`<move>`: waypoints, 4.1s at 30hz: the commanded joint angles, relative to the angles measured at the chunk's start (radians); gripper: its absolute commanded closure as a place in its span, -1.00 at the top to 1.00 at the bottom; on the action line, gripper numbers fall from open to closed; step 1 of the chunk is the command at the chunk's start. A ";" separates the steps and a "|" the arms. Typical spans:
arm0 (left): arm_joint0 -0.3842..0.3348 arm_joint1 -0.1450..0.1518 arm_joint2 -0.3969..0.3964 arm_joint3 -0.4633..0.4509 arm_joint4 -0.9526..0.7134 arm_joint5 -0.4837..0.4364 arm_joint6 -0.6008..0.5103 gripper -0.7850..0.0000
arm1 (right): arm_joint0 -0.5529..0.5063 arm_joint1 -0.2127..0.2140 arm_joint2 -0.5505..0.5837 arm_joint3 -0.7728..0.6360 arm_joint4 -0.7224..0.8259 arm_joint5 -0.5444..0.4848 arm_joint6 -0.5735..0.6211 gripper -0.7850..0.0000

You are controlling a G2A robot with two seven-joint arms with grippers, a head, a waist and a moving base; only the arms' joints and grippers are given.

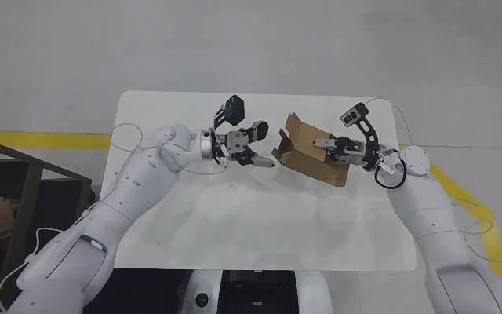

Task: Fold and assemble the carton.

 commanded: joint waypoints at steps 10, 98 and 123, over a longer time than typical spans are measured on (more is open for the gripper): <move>-0.078 0.050 0.150 0.060 0.572 0.000 0.675 1.00 | -0.014 0.003 0.013 -0.037 -0.015 0.008 0.008 -1.00; -0.188 0.000 0.439 0.130 0.678 0.000 0.998 1.00 | -0.062 0.006 0.005 -0.154 -0.083 0.039 -0.038 -1.00; -0.220 -0.003 0.561 0.181 0.456 0.000 1.059 0.83 | -0.056 0.002 0.000 -0.142 -0.075 0.040 -0.033 -1.00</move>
